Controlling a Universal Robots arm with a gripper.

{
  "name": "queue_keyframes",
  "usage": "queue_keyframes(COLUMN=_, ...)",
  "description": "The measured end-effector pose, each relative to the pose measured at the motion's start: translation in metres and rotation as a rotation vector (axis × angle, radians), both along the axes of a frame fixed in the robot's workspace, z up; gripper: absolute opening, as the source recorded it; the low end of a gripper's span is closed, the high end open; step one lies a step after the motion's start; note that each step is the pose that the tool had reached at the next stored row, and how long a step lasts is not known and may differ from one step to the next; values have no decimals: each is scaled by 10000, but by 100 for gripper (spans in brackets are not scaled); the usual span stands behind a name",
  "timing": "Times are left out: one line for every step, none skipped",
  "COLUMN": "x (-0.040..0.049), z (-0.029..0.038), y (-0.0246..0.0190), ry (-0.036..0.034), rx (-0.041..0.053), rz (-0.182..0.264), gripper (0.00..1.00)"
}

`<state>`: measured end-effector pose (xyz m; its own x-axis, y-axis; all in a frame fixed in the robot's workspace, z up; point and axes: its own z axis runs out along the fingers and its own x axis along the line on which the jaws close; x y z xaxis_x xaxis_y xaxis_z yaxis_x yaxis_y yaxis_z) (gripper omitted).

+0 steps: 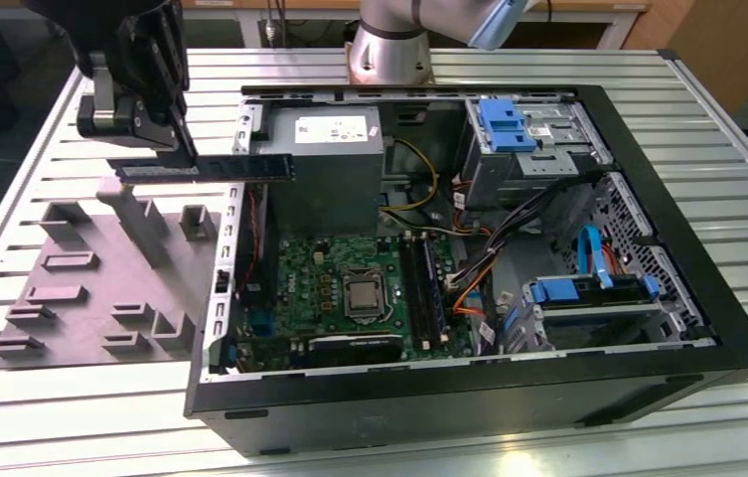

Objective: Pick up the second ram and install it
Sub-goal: 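Pick up the second ram and move it above second insertion slot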

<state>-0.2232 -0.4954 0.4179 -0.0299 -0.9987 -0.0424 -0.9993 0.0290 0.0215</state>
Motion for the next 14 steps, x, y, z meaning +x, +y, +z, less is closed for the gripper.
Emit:
queue_keyframes(x=8, z=0, y=0, ry=0, rx=0, rz=0, gripper=11)
queue_keyframes(x=15, z=0, y=0, ry=0, rx=0, rz=0, gripper=11)
queue_keyframes(x=21, z=0, y=0, ry=0, rx=0, rz=0, gripper=11)
queue_keyframes(x=27, z=0, y=0, ry=0, rx=-1, rz=0, gripper=11)
queue_keyframes(x=34, z=1, y=0, ry=1, rx=-1, rz=0, gripper=11)
queue_keyframes(x=42, z=0, y=0, ry=0, rx=-1, rz=1, gripper=11)
queue_keyframes(x=50, z=0, y=0, ry=0, rx=-1, rz=0, gripper=11)
queue_keyframes(x=57, z=0, y=0, ry=0, rx=0, rz=1, gripper=11)
queue_keyframes(x=64, z=0, y=0, ry=0, rx=0, rz=0, gripper=11)
queue_keyframes(x=72, z=0, y=0, ry=0, rx=0, rz=0, gripper=11)
queue_keyframes(x=80, z=0, y=0, ry=0, rx=0, rz=0, gripper=11)
queue_keyframes(x=89, z=0, y=0, ry=0, rx=0, rz=0, gripper=11)
queue_keyframes(x=97, z=0, y=1, ry=0, rx=-1, rz=0, gripper=11)
queue_keyframes(x=105, z=0, y=1, ry=0, rx=0, rz=1, gripper=11)
